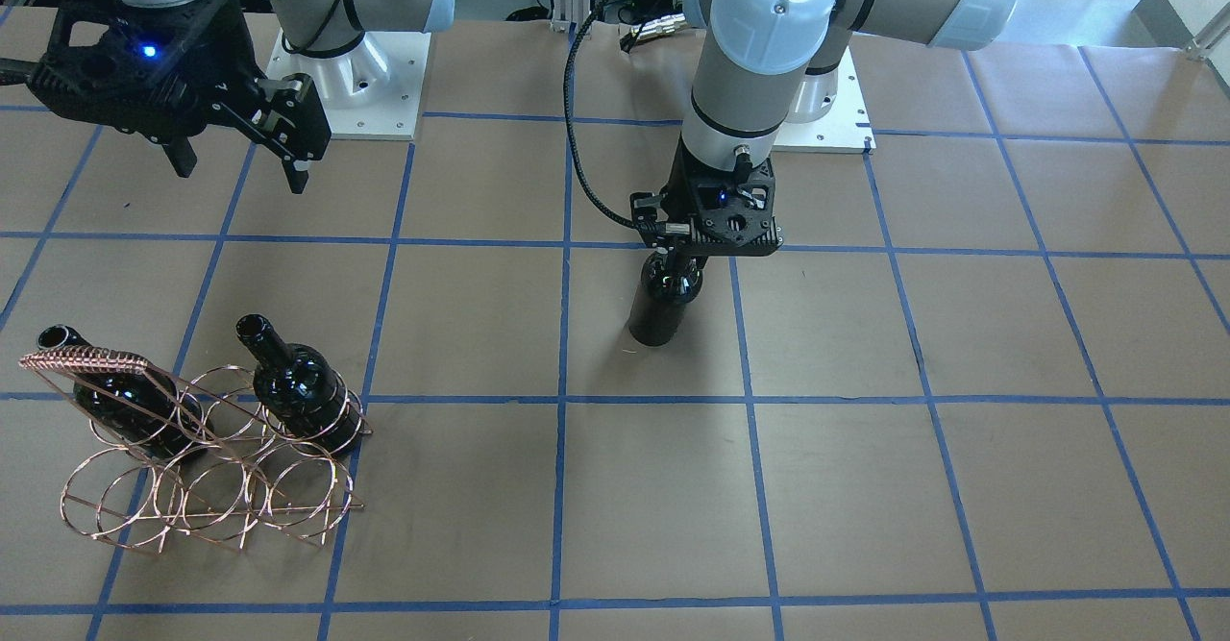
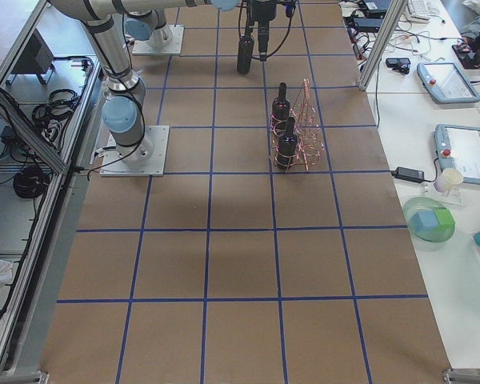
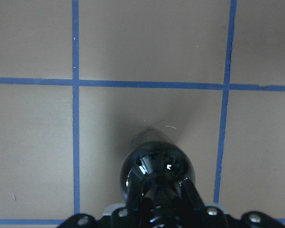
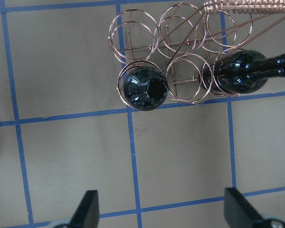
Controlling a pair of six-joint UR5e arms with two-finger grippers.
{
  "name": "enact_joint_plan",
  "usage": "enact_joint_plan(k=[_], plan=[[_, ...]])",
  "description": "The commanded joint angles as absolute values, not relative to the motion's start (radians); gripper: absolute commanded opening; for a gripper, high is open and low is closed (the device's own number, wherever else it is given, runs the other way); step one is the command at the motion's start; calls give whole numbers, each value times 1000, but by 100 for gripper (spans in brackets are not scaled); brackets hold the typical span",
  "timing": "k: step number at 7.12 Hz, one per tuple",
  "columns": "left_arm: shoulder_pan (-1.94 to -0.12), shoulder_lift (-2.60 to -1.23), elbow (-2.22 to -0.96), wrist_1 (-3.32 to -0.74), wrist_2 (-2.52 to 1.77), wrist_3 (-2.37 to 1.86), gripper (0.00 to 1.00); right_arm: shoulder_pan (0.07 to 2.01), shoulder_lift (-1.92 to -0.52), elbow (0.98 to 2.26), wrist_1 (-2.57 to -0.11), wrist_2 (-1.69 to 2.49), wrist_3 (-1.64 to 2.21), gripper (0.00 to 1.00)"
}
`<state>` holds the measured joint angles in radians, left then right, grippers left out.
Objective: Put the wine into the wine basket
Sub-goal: 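Lift the bottle with the left gripper and carry it toward the table center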
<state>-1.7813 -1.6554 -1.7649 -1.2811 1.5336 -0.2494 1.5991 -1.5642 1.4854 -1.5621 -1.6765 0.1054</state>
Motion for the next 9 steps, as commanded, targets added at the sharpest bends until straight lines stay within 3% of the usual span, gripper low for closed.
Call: enact_joint_plan(k=[1, 2, 3, 4, 5, 6, 8, 9], plan=[[-1782, -1652, -1766, -1310, 1536, -239, 0, 1609, -1557, 1486, -1565, -1669, 104, 99], [-1782, -1655, -1766, -1324, 1536, -239, 0, 1611, -1555, 1486, -1566, -1666, 107, 99], [-1782, -1655, -1766, -1331, 1536, -239, 43, 1611, -1555, 1486, -1566, -1666, 107, 100], [-1782, -1657, -1766, -1335, 1534, -238, 70, 1611, -1557, 1486, -1562, -1667, 106, 100], [-1782, -1652, -1764, -1335, 1534, -239, 79, 1611, -1555, 1486, -1563, -1666, 106, 100], [-1782, -1648, -1749, -1332, 1535, -239, 99, 1611, -1555, 1486, -1562, -1666, 106, 100], [-1764, -1643, -1691, -1400, 1536, -238, 100, 1623, -1554, 1488, -1563, -1664, 112, 100], [-1763, -1641, -1599, -1483, 1536, -236, 100, 1665, -1528, 1488, -1565, -1667, 192, 100]])
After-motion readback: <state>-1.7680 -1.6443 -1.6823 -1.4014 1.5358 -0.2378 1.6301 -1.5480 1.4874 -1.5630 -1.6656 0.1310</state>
